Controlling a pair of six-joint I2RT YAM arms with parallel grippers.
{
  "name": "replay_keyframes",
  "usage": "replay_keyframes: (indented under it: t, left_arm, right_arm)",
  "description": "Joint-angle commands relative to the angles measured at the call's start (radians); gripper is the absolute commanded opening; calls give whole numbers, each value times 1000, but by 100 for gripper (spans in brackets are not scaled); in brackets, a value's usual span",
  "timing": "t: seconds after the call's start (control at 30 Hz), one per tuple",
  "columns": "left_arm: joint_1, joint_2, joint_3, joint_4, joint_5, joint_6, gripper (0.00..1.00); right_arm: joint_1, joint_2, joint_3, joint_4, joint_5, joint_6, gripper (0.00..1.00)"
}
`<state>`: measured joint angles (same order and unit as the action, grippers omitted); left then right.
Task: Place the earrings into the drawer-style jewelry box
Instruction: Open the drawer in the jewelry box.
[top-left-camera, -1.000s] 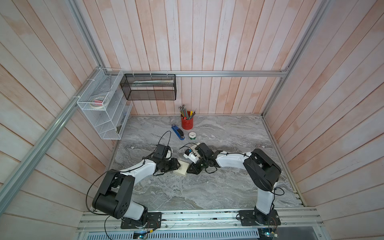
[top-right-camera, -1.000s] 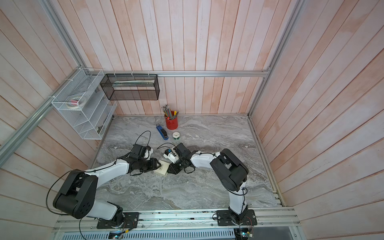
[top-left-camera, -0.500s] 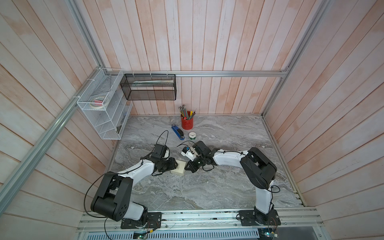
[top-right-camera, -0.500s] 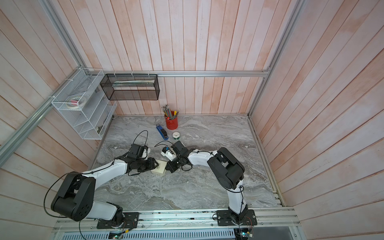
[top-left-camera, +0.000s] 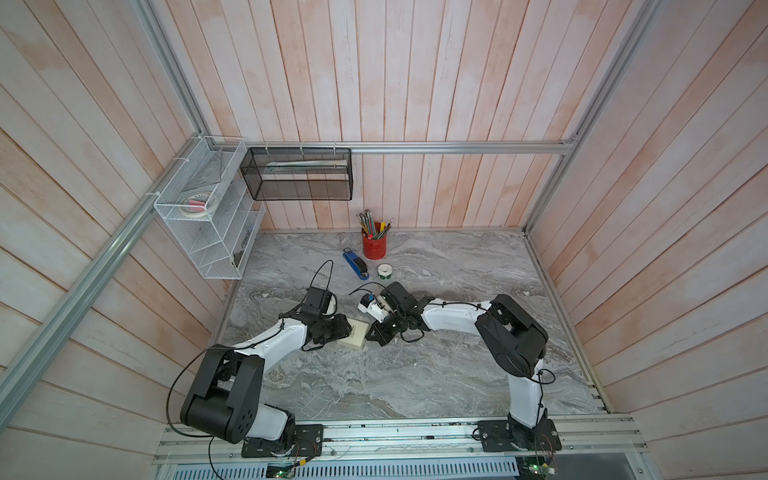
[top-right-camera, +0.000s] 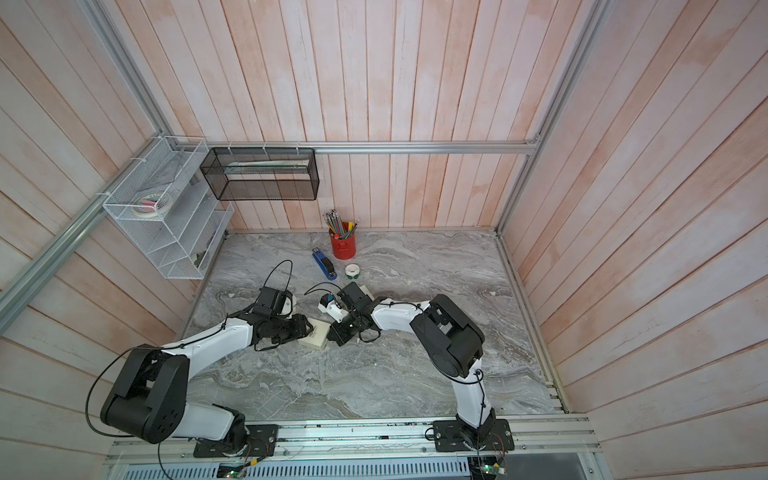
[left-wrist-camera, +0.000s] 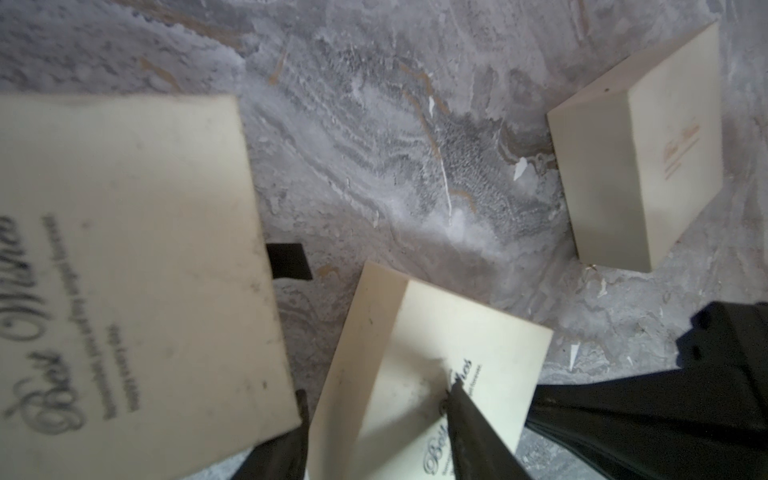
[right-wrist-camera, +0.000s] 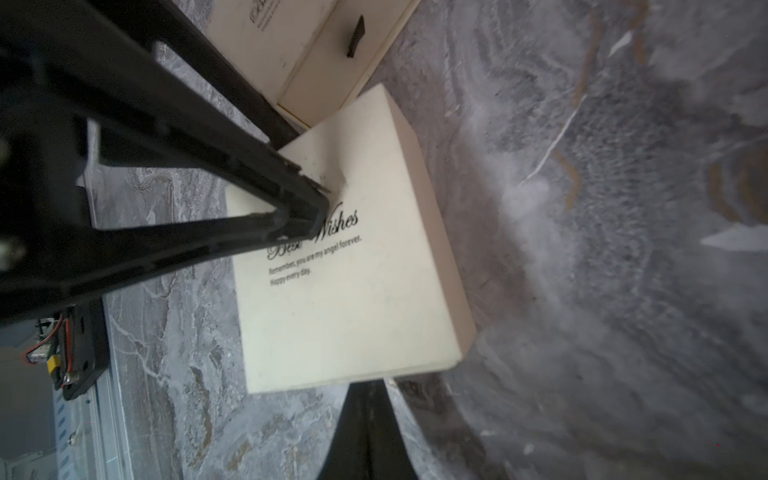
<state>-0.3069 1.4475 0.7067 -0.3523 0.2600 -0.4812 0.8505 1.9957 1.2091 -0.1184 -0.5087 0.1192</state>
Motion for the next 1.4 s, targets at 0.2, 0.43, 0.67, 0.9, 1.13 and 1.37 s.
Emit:
replay_keyframes:
  t: [0.2,0.43,0.67,0.9,1.13,1.37]
  left_arm:
    - [-1,55,-13,-103,-87,26,54]
    - [-1,48,-9,-111,-101,24,54]
    - [-1,50,-6,-115,-107,24,53]
    - [-1,44,-5,-121,-123,16,52]
    - [0,39,2,-128,-144,8,51]
    - [2,20,11,-126,-145,5,51]
  right_arm:
    - [6,-83,-91,-17,33,-9,0]
    - [5,-125,-143,-36,36,-23,0]
    - [-6,-161,-189,-37,54,-23,0]
    - [-13,-185,-221,-36,52,-21,0]
    - [-17,-198,-241,-37,64,-21,0]
    - [-16,-195,-232,-29,56,-15,0]
